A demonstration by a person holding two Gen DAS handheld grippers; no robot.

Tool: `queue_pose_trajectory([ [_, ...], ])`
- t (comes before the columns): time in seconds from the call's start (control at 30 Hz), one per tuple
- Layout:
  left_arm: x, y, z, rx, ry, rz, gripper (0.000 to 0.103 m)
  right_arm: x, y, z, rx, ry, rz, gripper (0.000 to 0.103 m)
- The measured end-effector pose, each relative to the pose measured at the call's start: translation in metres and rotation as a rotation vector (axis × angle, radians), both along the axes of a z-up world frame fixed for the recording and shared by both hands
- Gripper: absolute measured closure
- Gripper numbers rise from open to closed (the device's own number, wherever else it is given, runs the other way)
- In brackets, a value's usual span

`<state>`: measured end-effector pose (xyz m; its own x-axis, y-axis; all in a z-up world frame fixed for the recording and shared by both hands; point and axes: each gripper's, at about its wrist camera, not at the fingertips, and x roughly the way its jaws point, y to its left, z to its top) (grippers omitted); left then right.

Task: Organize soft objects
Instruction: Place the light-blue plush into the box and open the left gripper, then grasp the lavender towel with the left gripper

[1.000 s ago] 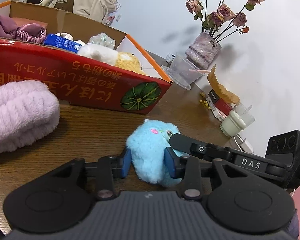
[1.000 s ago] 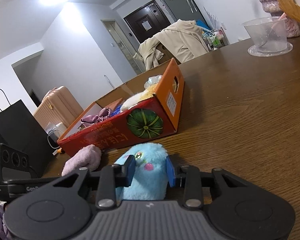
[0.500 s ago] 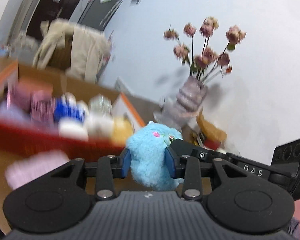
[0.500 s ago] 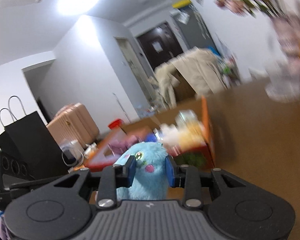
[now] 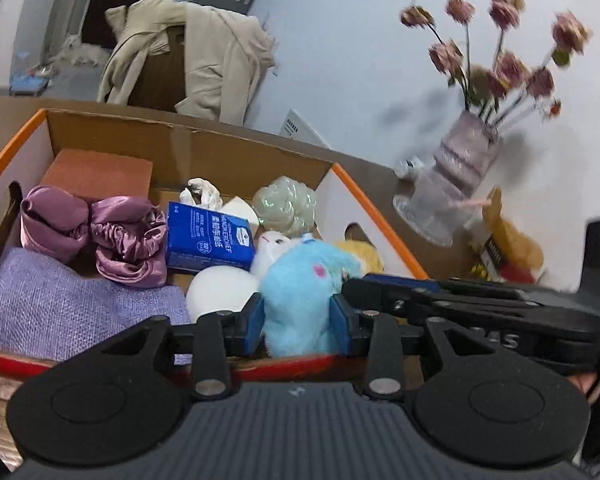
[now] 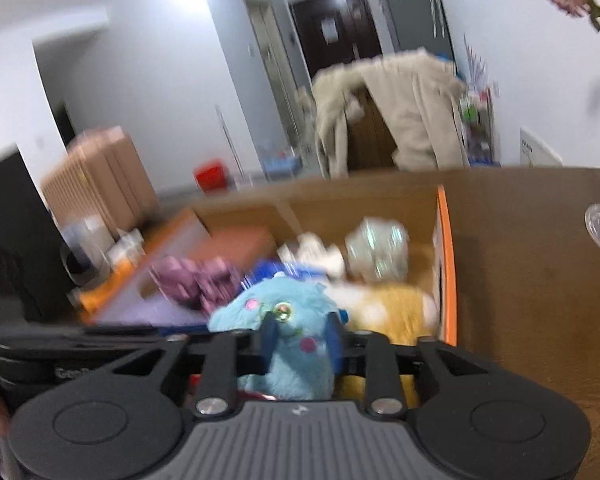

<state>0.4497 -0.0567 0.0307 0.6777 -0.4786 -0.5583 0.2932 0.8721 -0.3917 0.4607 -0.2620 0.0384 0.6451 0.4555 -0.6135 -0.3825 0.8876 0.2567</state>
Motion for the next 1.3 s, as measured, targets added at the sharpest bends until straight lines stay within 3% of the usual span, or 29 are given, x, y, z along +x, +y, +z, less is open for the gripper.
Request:
queue_pose_trajectory([
  [0.13, -0.007, 0.006, 0.01, 0.024, -0.031, -0.018, 0.065, -0.005, 0.01, 0.001, -0.098, 0.004, 0.035, 0.085],
  [0.27, -0.02, 0.02, 0.025, 0.031, -0.063, 0.011, 0.065, -0.013, 0.012, 0.007, -0.111, 0.014, 0.055, 0.085],
  [0.4, -0.043, 0.039, 0.044, 0.062, -0.098, 0.048, 0.065, -0.032, -0.001, 0.038, -0.06, -0.056, 0.041, 0.083],
  [0.6, -0.094, 0.073, 0.075, 0.069, -0.181, 0.111, 0.056, -0.086, -0.011, 0.095, -0.062, -0.204, 0.012, 0.082],
  [0.73, -0.142, 0.087, 0.077, 0.098, -0.252, 0.129, 0.04, -0.136, -0.015, 0.11, -0.039, -0.279, -0.005, 0.065],
  [0.83, -0.172, 0.095, 0.066, 0.112, -0.25, 0.136, 0.036, -0.173, -0.013, 0.103, 0.007, -0.3, -0.032, 0.064],
  [0.93, -0.2, 0.103, 0.053, 0.096, -0.244, 0.148, 0.032, -0.21, -0.012, 0.083, 0.056, -0.316, -0.092, 0.051],
  [1.0, -0.213, 0.108, 0.043, 0.077, -0.222, 0.159, 0.031, -0.229, -0.01, 0.065, 0.085, -0.29, -0.118, 0.05],
  [1.13, -0.222, 0.114, 0.025, 0.053, -0.16, 0.149, 0.03, -0.241, -0.001, 0.038, 0.069, -0.198, -0.123, 0.05],
  [1.3, -0.212, 0.117, 0.011, 0.044, -0.118, 0.147, 0.03, -0.235, 0.014, 0.02, 0.036, -0.164, -0.137, 0.05],
])
